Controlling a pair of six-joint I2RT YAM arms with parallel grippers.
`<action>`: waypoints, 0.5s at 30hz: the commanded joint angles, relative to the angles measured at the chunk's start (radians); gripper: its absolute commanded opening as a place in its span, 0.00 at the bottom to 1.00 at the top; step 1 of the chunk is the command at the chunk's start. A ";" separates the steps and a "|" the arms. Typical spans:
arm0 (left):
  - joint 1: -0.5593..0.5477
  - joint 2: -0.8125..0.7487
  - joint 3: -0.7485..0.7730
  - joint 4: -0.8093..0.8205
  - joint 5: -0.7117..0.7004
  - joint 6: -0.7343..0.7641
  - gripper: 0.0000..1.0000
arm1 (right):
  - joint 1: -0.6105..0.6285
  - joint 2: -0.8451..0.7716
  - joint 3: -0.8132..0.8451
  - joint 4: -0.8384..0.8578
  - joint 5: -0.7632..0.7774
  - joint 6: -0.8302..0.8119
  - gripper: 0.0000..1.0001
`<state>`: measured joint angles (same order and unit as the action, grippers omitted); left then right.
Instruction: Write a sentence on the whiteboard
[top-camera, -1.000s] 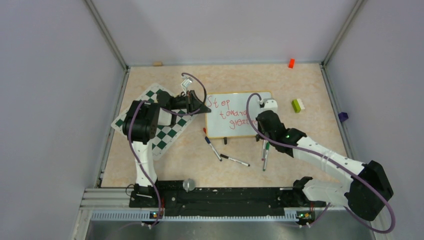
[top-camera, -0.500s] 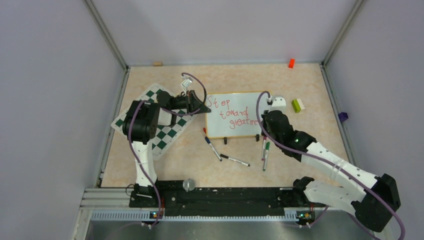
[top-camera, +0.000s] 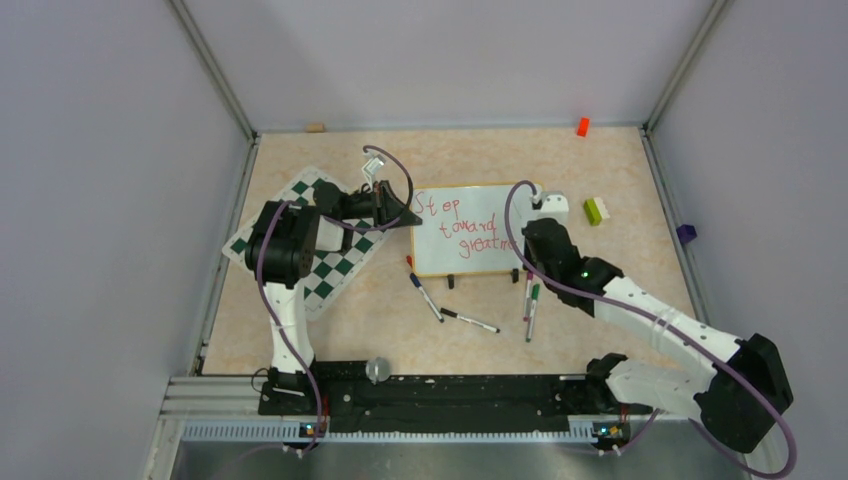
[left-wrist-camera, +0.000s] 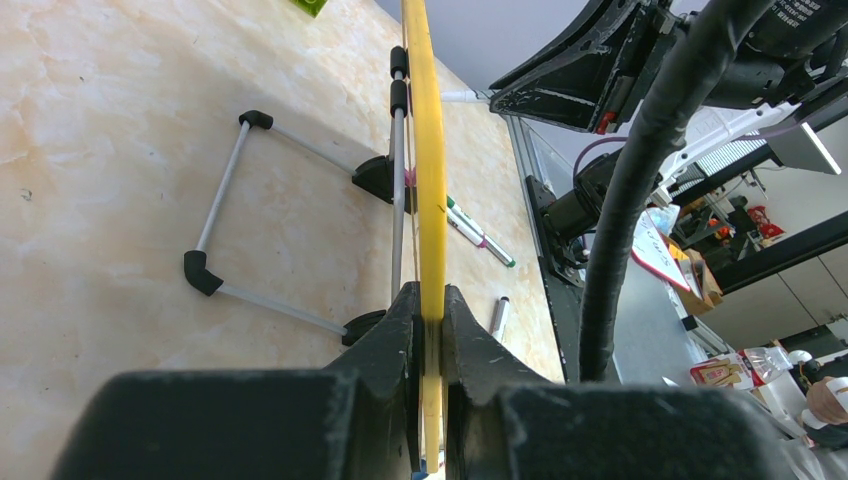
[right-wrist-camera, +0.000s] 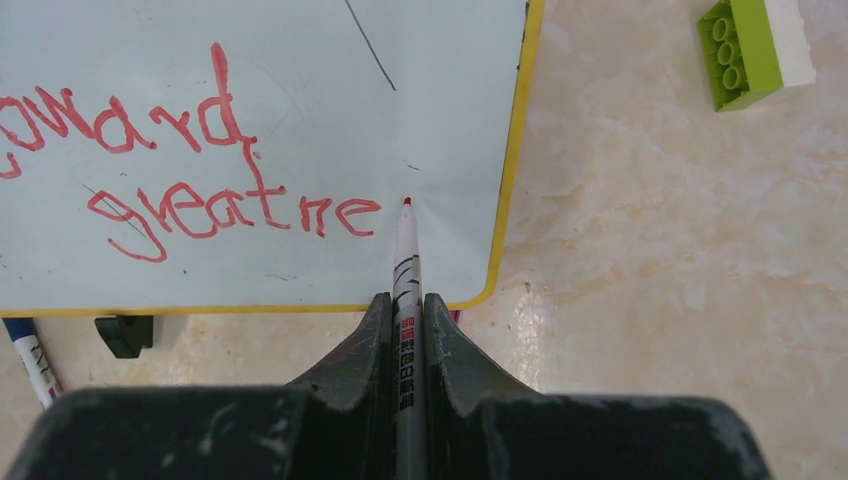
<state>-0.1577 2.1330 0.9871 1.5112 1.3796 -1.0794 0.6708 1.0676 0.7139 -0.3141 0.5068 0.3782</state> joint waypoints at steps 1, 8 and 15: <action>0.003 -0.023 0.006 0.109 -0.012 -0.014 0.00 | -0.018 0.000 0.020 0.053 0.007 0.001 0.00; 0.003 -0.021 0.007 0.109 -0.012 -0.014 0.00 | -0.030 0.023 0.019 0.085 0.014 0.001 0.00; 0.003 -0.022 0.007 0.108 -0.012 -0.015 0.00 | -0.031 0.032 0.007 0.121 0.010 -0.002 0.00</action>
<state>-0.1577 2.1330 0.9871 1.5112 1.3796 -1.0794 0.6510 1.0950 0.7139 -0.2577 0.5106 0.3782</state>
